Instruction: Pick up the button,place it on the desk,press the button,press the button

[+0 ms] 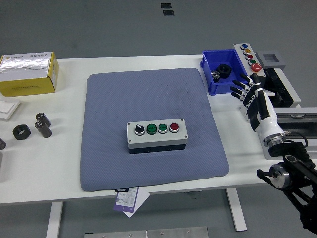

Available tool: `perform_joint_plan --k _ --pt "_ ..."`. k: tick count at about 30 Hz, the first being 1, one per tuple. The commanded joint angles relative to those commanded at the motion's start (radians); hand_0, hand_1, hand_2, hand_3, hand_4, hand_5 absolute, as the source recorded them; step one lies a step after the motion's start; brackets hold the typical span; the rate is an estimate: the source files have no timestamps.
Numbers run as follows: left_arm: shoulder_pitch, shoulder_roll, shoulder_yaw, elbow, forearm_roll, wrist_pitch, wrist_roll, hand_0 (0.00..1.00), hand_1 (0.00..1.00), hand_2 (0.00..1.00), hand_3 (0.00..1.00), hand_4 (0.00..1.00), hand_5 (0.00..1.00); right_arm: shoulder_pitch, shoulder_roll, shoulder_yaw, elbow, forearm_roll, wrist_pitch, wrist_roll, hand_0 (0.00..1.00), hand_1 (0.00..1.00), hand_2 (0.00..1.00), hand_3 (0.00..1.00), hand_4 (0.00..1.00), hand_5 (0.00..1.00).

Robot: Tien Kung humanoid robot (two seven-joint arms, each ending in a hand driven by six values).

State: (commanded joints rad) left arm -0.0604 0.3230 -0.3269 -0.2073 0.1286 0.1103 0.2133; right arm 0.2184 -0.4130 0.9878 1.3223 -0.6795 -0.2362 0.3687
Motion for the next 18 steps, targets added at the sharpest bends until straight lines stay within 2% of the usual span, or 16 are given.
perform_joint_plan --k 4,5,10,11,16,17,18 --pt "-0.003 0.001 -0.02 0.004 0.021 0.0 -0.003 0.624 0.494 0.456 0.591 0.654 0.142 0.003 -0.001 -0.002 0.001 -0.015 0.006 -0.007 0.793 0.745 0.791 0.914 0.998 0.693" --pt "-0.004 0.001 -0.026 0.005 0.026 -0.004 -0.002 0.624 0.52 0.488 0.591 0.652 0.142 0.003 -0.001 -0.002 0.001 -0.017 0.008 -0.009 0.786 0.746 0.787 0.798 0.998 0.731" --pt "-0.007 0.002 -0.087 0.008 0.077 -0.074 0.061 0.624 0.52 0.488 0.591 0.652 0.142 0.002 -0.003 -0.002 0.001 -0.017 0.018 -0.012 0.786 0.746 0.787 0.798 0.998 0.731" --pt "-0.007 0.001 -0.101 0.008 0.086 -0.085 0.073 0.682 0.698 0.651 0.602 0.678 0.143 0.002 -0.003 -0.001 0.001 -0.017 0.019 -0.012 0.888 0.835 0.884 0.863 0.998 0.814" --pt "-0.006 -0.001 -0.156 0.007 0.12 -0.126 0.117 0.682 0.698 0.651 0.602 0.678 0.143 0.0 -0.002 0.001 0.0 -0.018 0.021 -0.012 0.888 0.835 0.884 0.863 0.998 0.814" --pt "-0.005 -0.001 -0.167 0.008 0.128 -0.131 0.123 0.898 0.907 0.92 0.885 0.956 0.481 0.0 -0.002 0.001 0.0 -0.017 0.022 -0.012 0.919 0.845 0.884 0.965 0.998 0.889" --pt "-0.005 -0.001 -0.175 0.008 0.133 -0.134 0.128 0.898 0.907 0.92 0.885 0.956 0.481 0.0 -0.003 0.001 -0.001 -0.017 0.023 -0.012 0.919 0.845 0.884 0.965 0.998 0.889"
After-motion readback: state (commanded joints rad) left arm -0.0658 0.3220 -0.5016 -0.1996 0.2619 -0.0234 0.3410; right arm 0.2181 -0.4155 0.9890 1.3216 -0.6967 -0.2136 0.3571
